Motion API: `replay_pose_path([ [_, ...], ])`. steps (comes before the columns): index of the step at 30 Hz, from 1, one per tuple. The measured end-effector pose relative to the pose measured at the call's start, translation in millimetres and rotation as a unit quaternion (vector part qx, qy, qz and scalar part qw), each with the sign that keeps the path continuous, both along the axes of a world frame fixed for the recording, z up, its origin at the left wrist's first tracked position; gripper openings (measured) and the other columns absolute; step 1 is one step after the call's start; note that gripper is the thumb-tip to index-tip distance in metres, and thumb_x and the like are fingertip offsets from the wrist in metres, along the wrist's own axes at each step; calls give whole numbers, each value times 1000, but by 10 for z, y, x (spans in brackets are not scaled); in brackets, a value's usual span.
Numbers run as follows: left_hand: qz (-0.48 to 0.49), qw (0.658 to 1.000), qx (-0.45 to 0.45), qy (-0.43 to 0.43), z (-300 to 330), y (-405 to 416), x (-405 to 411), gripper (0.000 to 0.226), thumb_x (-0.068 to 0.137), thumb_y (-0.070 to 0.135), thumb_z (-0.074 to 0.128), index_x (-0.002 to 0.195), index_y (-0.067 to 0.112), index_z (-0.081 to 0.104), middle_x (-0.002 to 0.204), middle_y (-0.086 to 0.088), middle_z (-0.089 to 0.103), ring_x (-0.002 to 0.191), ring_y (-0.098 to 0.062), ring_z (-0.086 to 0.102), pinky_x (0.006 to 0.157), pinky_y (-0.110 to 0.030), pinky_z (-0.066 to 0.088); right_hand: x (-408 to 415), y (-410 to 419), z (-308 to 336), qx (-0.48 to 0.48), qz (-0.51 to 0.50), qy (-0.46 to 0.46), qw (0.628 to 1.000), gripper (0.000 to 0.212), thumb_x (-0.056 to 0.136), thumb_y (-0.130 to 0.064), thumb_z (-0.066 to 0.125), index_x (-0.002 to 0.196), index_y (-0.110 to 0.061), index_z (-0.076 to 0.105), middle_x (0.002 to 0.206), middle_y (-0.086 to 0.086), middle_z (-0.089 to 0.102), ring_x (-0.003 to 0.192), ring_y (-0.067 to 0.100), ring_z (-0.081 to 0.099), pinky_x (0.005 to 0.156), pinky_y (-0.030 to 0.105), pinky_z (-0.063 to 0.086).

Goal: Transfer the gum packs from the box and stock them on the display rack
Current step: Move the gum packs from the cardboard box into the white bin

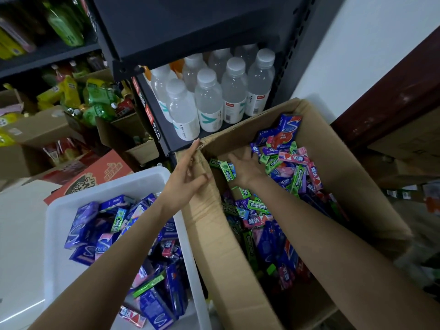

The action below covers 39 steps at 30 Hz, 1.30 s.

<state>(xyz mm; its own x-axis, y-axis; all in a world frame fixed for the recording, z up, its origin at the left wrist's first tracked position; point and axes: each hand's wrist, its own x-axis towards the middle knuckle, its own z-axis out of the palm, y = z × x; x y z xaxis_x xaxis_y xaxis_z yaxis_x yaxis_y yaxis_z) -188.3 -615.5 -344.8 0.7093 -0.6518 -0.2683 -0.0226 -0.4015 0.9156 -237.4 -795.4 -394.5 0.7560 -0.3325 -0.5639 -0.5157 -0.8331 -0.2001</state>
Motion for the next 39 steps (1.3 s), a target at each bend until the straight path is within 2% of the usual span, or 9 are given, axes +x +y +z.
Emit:
replay_pose_path([
  [5, 10, 1000, -10, 9, -7, -15, -22, 77, 88, 5, 61, 148, 33, 22, 144, 9, 39, 131, -3, 38, 113, -33, 32, 85, -29, 9, 0, -5, 33, 999, 70, 75, -39, 75, 130, -28, 34, 141, 21, 27, 128, 41, 27, 99, 49, 35],
  [9, 12, 1000, -9, 17, 5, -21, -23, 78, 88, 6, 62, 148, 34, 22, 144, 9, 39, 130, -2, 39, 112, -34, 33, 97, -4, -21, 45, -23, -32, 998, 53, 81, -28, 69, 124, -17, 40, 134, 19, 40, 125, 39, 36, 95, 43, 39],
  [14, 9, 999, -15, 32, 12, -7, -18, 78, 88, 7, 62, 148, 38, 22, 143, 7, 41, 131, -6, 40, 112, -38, 34, 64, 106, -62, 60, -62, -78, 993, 49, 86, -24, 63, 123, -5, 37, 130, 23, 43, 120, 39, 42, 96, 44, 40],
  [18, 13, 999, -18, 42, 55, -19, -28, 79, 88, 5, 61, 148, 35, 21, 144, 7, 40, 131, -4, 39, 109, -24, 34, 41, 181, -11, 135, -77, -69, 985, 44, 90, -9, 55, 127, 0, 35, 123, 24, 53, 114, 37, 52, 83, 32, 39],
  [21, 6, 999, -12, 34, 77, -10, -26, 78, 88, 6, 61, 149, 33, 20, 142, 13, 38, 122, 9, 40, 105, -11, 32, 29, 322, 8, 137, -61, -62, 987, 37, 91, 2, 42, 128, 3, 39, 124, 26, 52, 116, 38, 51, 87, 36, 40],
  [27, -5, 1000, -6, 25, 58, 11, -4, 78, 88, 9, 63, 149, 33, 20, 145, 12, 37, 133, -1, 33, 116, -33, 26, 100, 336, 32, 217, -131, -55, 966, 24, 92, -8, 47, 114, -1, 55, 119, 22, 57, 110, 33, 55, 83, 31, 43],
  [32, -7, 1000, -6, 18, 61, 11, -8, 78, 88, 10, 63, 149, 31, 20, 145, 13, 35, 134, -2, 31, 117, -35, 24, 72, 323, 37, 291, -183, -13, 939, 33, 93, -13, 45, 126, -8, 46, 120, 14, 55, 110, 29, 54, 86, 31, 44],
  [35, -10, 1000, -3, 19, 62, 5, -15, 78, 89, 11, 63, 149, 32, 19, 142, 17, 35, 131, 3, 31, 116, -30, 24, 19, 349, -6, 343, -230, -33, 910, 32, 89, -13, 51, 120, -13, 54, 116, 14, 61, 103, 31, 59, 90, 42, 51],
  [39, -7, 1000, -1, 19, 79, -12, -29, 77, 88, 11, 63, 149, 31, 19, 136, 19, 37, 121, 13, 32, 111, -20, 26, -76, 332, -3, 431, -320, -57, 842, 48, 90, -4, 53, 137, -5, 40, 126, 12, 54, 119, 28, 51, 86, 31, 44],
])
